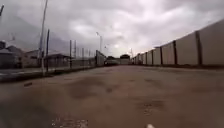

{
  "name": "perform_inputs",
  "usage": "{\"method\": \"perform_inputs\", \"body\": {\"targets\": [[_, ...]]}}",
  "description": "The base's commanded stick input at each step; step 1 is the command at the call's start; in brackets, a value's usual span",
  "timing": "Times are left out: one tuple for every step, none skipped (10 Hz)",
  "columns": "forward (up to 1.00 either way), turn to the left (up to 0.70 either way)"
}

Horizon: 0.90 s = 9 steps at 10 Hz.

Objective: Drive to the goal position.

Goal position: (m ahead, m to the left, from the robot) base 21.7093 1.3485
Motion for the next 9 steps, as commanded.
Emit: {"method": "perform_inputs", "body": {"targets": [[1.0,0.0],[1.0,0.0],[1.0,0.0],[1.0,0.0],[1.0,0.0],[1.0,0.0],[1.0,0.0],[1.0,0.0],[1.0,0.0]]}}
